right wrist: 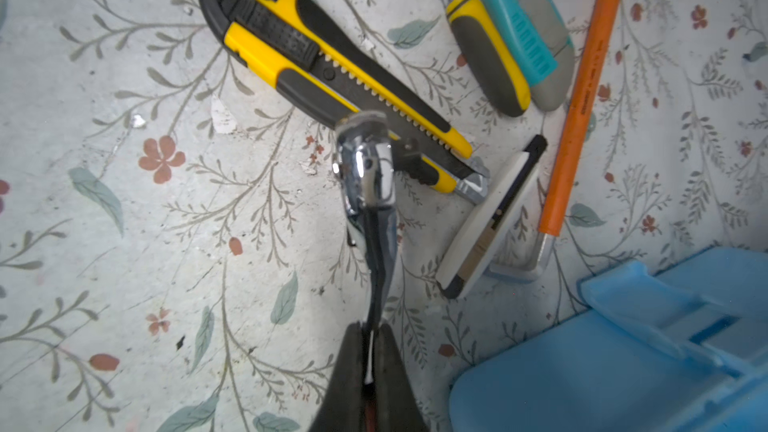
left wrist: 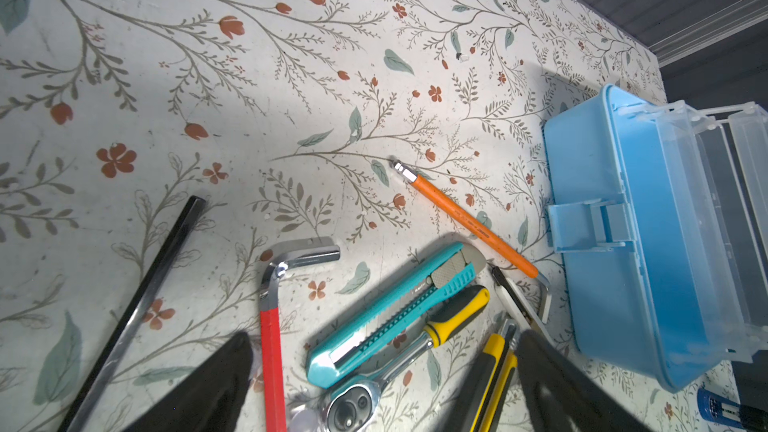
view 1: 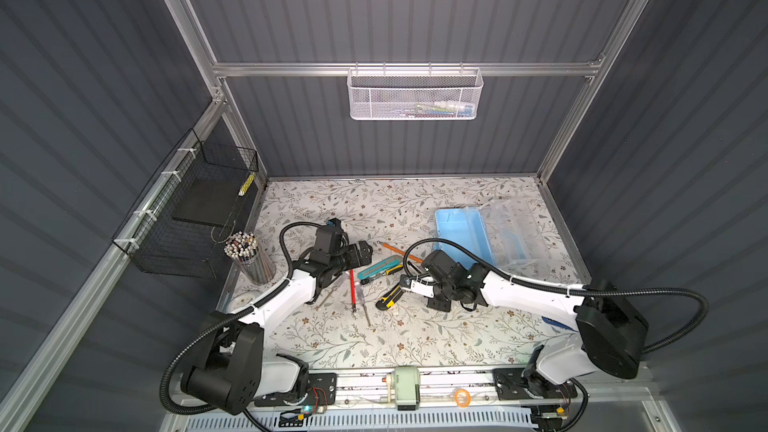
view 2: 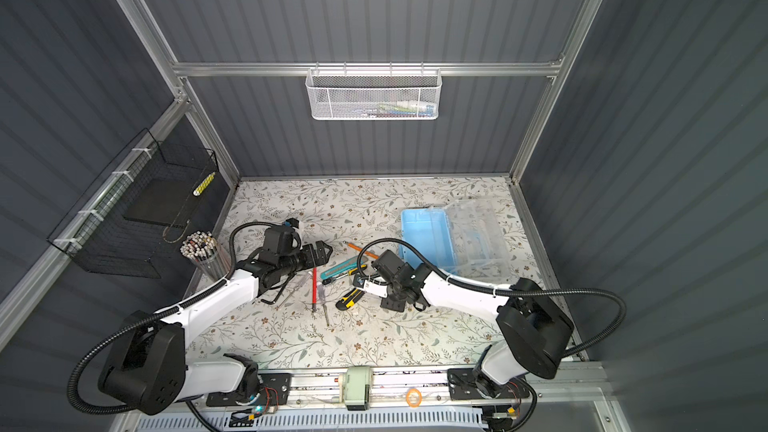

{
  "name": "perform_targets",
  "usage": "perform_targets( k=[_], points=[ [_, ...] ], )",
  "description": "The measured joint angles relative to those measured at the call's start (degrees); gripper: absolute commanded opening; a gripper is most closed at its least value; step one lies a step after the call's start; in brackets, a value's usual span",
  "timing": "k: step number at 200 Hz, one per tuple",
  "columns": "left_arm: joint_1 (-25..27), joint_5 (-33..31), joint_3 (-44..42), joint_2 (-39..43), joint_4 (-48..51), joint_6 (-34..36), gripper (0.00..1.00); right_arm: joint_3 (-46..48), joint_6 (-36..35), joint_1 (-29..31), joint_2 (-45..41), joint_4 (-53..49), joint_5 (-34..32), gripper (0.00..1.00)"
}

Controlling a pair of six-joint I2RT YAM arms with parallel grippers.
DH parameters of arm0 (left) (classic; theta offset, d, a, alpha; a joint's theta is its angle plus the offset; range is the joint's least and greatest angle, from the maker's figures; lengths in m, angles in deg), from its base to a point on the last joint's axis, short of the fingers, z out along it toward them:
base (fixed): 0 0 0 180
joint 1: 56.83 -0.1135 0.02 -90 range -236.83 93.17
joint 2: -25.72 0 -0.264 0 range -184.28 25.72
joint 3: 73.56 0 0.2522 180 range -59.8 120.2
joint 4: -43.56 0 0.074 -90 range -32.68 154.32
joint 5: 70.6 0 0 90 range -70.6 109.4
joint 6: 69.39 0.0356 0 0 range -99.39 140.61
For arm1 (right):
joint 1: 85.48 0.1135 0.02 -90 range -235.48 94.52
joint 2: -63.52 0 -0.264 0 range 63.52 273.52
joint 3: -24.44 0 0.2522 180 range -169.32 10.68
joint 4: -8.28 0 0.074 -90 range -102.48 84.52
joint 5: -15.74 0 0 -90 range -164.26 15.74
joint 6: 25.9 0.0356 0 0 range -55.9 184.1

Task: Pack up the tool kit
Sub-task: 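Carry the ratchet with the right gripper over the blue box's far side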

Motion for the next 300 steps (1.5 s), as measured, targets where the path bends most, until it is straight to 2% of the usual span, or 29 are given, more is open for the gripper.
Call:
perform_targets(
  k=[87,145,201,233,300],
  points=[
    [0.0,0.0,0.0,-1.2,0.0,0.0,1.0,-0.9,5.9,-10.2,-13.0,0.1,5.3,0.0],
    [0.0,0.5,0.0,-1.8,-0.3,0.0,1.0,-3.8,10.5,-25.0,-17.1,-0.9,7.9,0.0],
    [0.0,1.2,0.0,-2.5,-0.8,0.0,1.0,-7.3,14.2,-38.4,-16.6,-1.6,8.7,0.0],
    [0.0,1.7,0.0,-3.0,-1.5,0.0,1.0,-12.3,14.7,-45.5,-13.1,-4.8,6.7,0.0],
    [0.0,2.0,0.0,-4.9,-1.8,0.2,1.0,-17.2,15.0,-52.1,-2.9,-9.4,1.2,0.0]
  ],
)
